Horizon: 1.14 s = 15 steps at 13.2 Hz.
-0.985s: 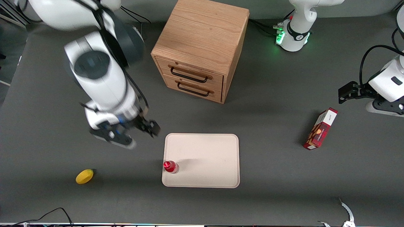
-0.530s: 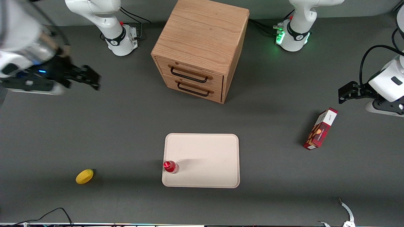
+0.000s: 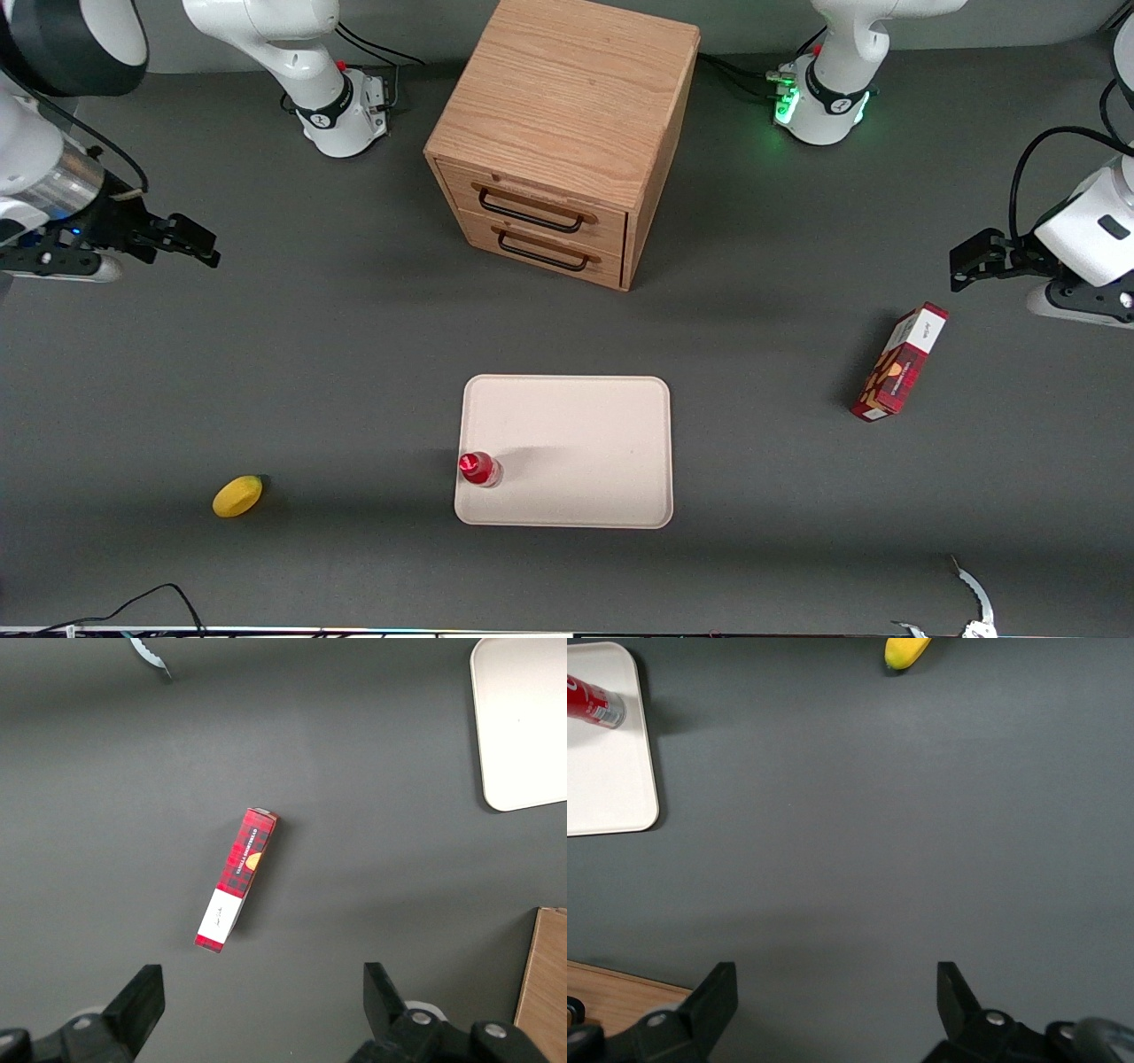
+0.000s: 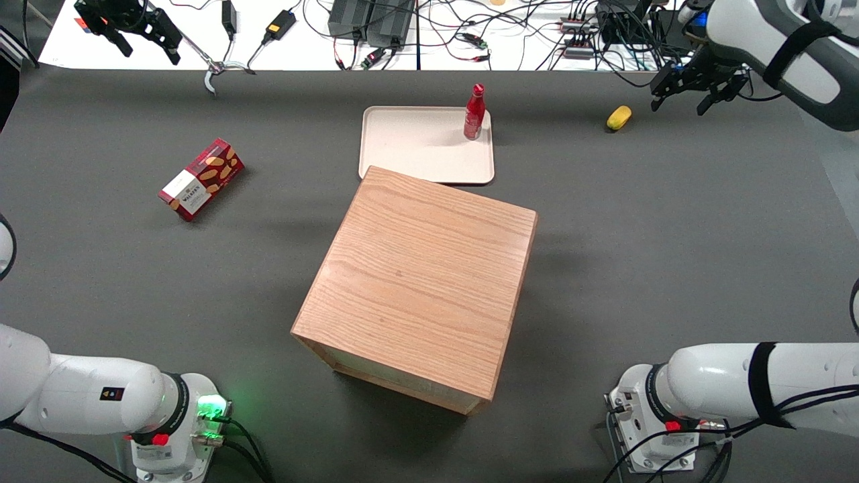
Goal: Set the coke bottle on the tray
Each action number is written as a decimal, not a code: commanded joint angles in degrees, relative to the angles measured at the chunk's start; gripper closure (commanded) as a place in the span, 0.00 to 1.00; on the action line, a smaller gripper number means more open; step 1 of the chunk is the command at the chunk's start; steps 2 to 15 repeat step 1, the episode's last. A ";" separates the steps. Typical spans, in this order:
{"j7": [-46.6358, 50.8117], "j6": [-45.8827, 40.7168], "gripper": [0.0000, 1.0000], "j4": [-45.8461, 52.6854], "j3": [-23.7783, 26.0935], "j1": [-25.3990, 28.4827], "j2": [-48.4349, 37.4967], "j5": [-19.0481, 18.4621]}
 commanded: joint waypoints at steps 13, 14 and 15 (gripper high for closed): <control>2.23 -2.53 0.00 3.85 0.30 0.66 1.28 1.19; 2.23 -2.53 0.00 3.85 0.30 0.66 1.28 1.19; 2.23 -2.53 0.00 3.85 0.30 0.66 1.28 1.19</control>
